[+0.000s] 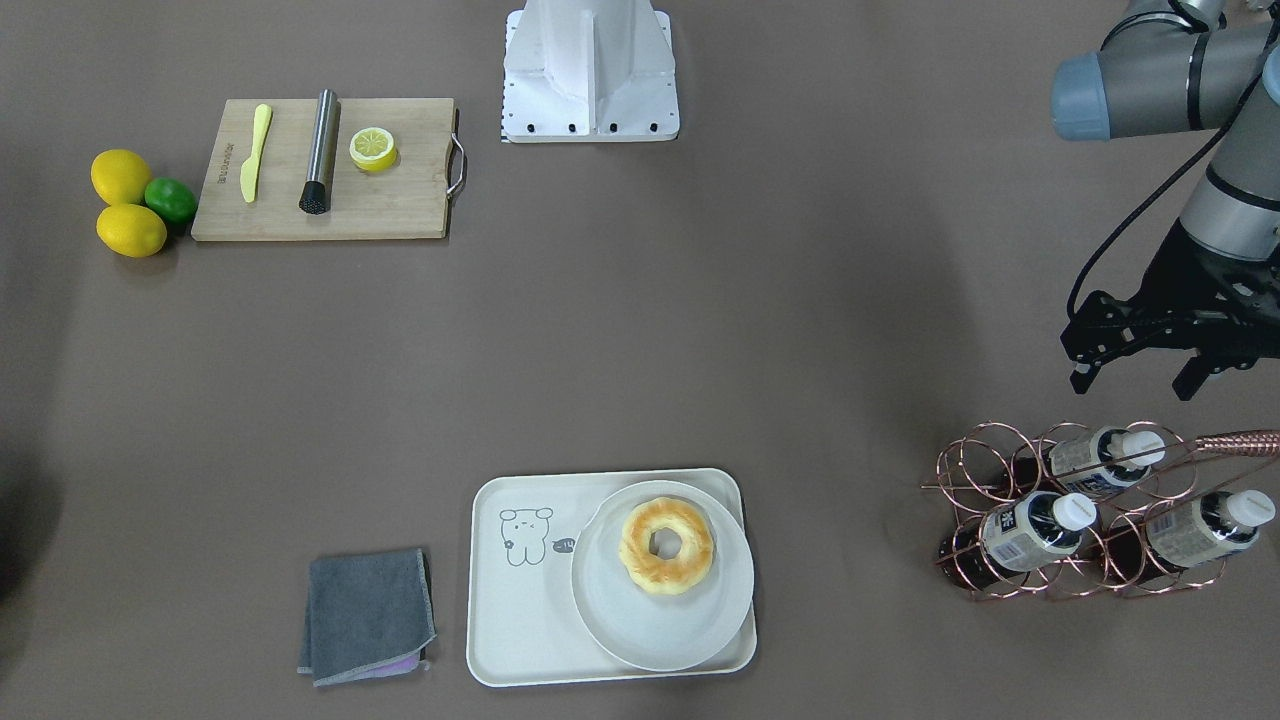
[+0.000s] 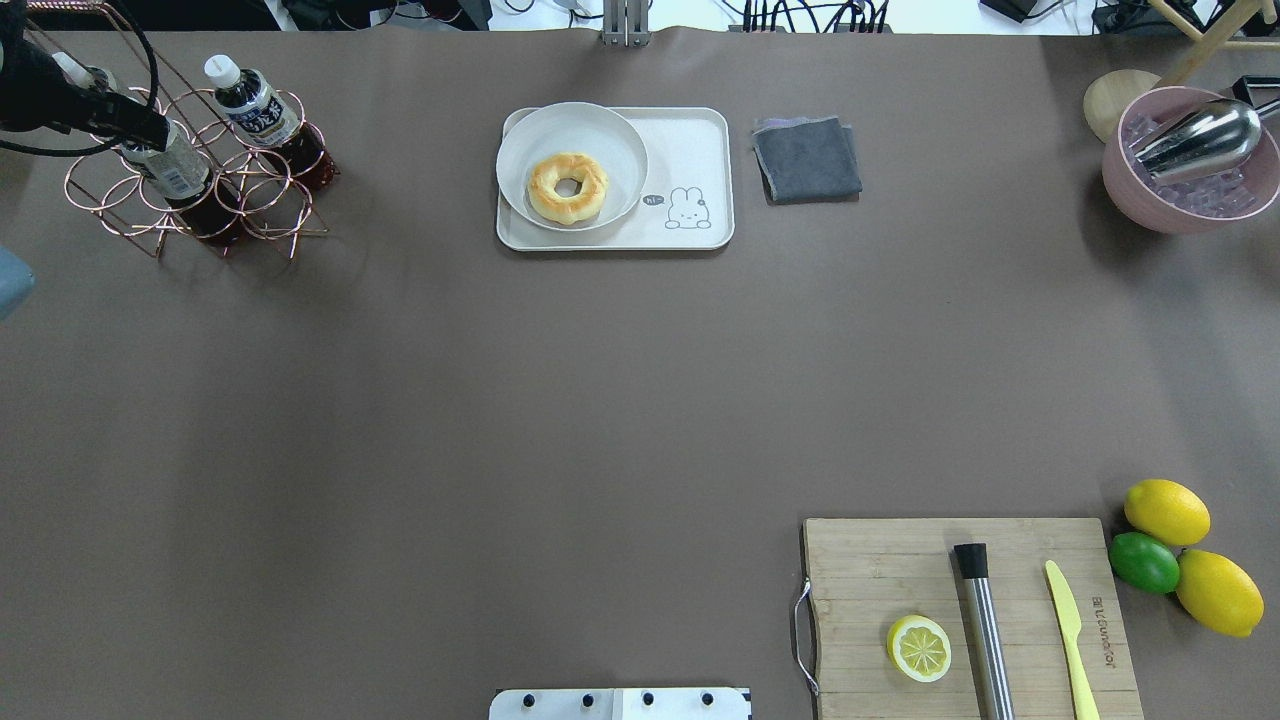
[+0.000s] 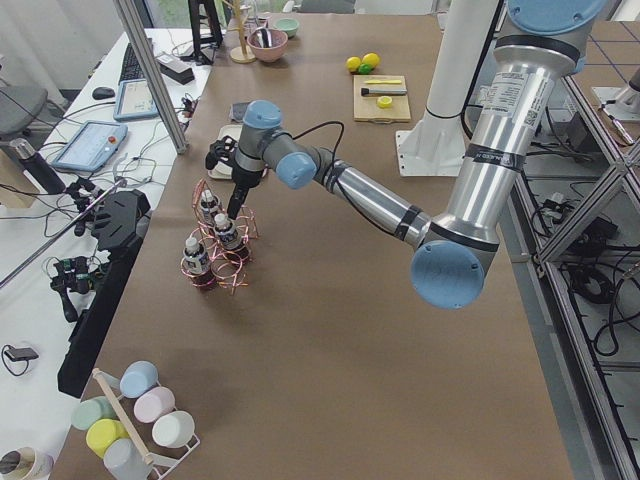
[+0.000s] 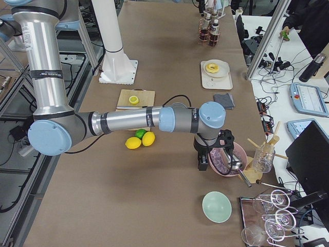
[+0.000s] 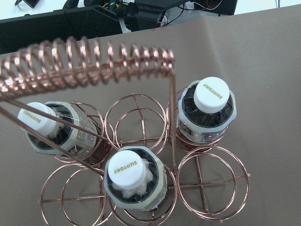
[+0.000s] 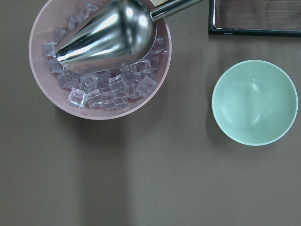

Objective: Place tea on tray
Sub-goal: 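Reach the left gripper down into the copper rack around a tea bottle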

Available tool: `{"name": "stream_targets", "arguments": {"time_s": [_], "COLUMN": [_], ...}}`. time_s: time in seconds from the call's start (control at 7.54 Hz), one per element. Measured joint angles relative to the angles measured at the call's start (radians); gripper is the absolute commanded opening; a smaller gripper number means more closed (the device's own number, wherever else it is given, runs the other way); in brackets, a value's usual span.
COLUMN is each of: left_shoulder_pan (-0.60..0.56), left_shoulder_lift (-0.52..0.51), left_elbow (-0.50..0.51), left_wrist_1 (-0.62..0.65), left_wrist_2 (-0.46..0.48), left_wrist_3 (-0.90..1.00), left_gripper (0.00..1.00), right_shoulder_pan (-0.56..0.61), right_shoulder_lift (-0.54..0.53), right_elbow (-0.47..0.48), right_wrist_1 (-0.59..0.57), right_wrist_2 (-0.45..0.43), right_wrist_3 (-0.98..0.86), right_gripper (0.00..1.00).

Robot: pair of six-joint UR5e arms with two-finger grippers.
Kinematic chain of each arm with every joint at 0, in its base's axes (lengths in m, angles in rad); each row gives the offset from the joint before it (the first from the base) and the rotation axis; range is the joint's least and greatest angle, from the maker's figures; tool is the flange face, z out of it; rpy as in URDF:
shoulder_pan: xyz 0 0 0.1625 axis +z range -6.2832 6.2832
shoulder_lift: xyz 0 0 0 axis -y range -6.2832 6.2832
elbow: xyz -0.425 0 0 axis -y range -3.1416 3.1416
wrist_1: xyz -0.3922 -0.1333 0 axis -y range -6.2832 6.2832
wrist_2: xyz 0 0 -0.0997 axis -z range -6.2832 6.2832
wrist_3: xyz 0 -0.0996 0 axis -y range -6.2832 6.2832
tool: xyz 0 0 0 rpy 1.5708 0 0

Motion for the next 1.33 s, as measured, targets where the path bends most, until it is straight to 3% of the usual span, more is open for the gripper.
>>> {"name": "stream_targets", "arguments": {"time_s": [0.4, 0.53, 0.8, 1.33], "left_shoulder_pan": [-0.011, -0.017, -0.024, -0.026], "left_shoulder_lift": [-0.01, -0.014, -0.034, -0.062], "left_elbow": [0.029, 0.057, 0.117, 0.151], "left_wrist_1": [-0.012, -0.04, -0.095, -0.109], "left_wrist_2": [0.003, 0.003, 0.001, -0.001], "left_wrist_3": [0.006, 0.006, 0.004, -0.017], "left_gripper": [0.97, 0.87, 0.58, 0.57], "right_shoulder_pan": [0.0, 0.0, 0.0, 0.0], "right_shoulder_lift": [0.001, 0.002, 0.006, 0.008], "right_elbow": [0.0, 0.0, 0.0, 0.0], "right_wrist_1": [0.001, 0.0, 0.0, 0.001], "right_wrist_2": [0.0, 0.0, 0.0, 0.0], "right_wrist_3": [0.0, 0.0, 0.0, 0.0], "right_gripper": [1.0, 1.0, 1.0, 1.0]}}
